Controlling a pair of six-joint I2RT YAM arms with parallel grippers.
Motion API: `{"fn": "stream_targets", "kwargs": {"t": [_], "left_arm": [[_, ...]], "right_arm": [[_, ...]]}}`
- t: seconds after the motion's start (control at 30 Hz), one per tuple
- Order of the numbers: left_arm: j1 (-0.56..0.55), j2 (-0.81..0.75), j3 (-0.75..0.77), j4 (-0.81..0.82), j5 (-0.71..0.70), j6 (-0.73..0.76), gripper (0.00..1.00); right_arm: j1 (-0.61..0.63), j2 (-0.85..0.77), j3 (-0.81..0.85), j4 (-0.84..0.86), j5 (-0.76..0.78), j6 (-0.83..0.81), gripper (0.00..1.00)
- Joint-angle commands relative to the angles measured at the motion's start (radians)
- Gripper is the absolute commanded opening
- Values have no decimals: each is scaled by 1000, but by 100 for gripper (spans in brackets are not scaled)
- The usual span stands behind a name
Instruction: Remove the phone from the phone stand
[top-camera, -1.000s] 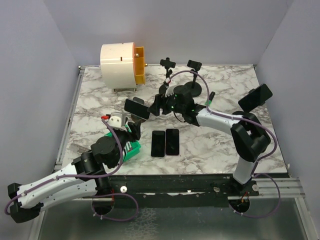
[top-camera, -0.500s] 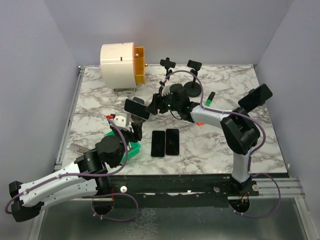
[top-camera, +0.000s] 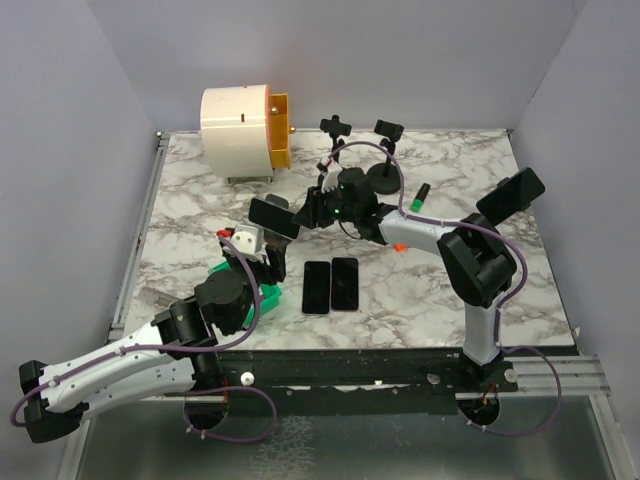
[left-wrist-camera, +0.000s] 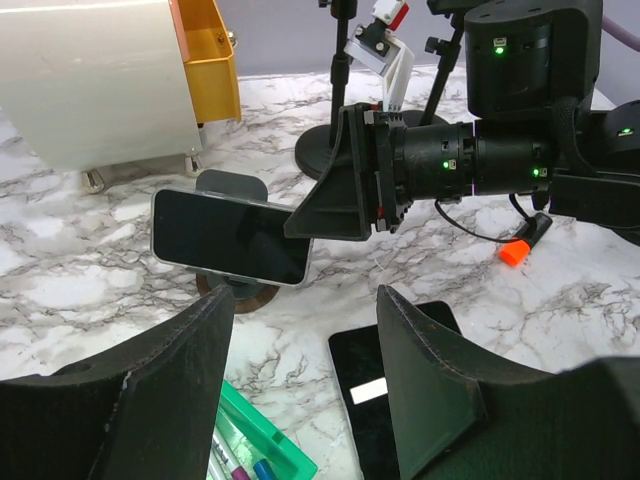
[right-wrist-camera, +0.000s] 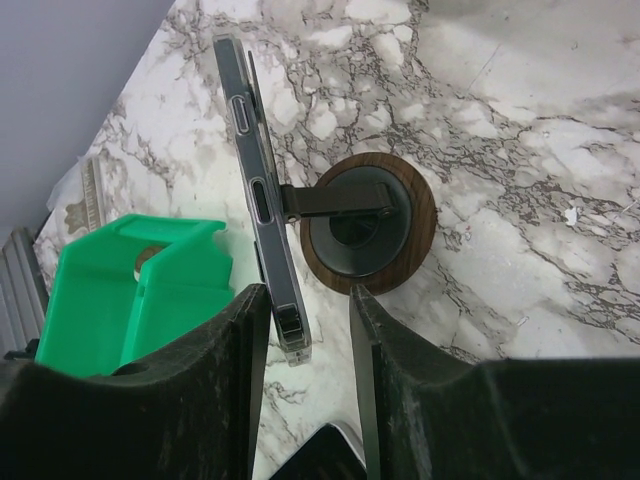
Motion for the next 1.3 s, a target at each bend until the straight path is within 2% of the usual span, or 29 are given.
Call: {"fn": "stream_targets", "kwargs": {"t": [0.0, 0.13, 0.43, 0.47, 1.27], "left_arm": [[6, -3, 8, -3, -12, 13, 60], [5, -4, 8, -3, -12, 13, 60], [6, -4, 8, -5, -13, 13, 60], [6, -5, 8, -5, -14, 13, 60], [6, -29, 11, -11, -54, 10, 60]], "right_arm": [[-2, 30, 29, 27, -40, 4, 41], [-2, 21, 21, 37, -49, 4, 32], [-2, -29, 2, 60, -57, -27, 1], [-2, -35, 1, 62, -57, -31, 0], [-2, -192, -45, 87, -63, -77, 0]]}}
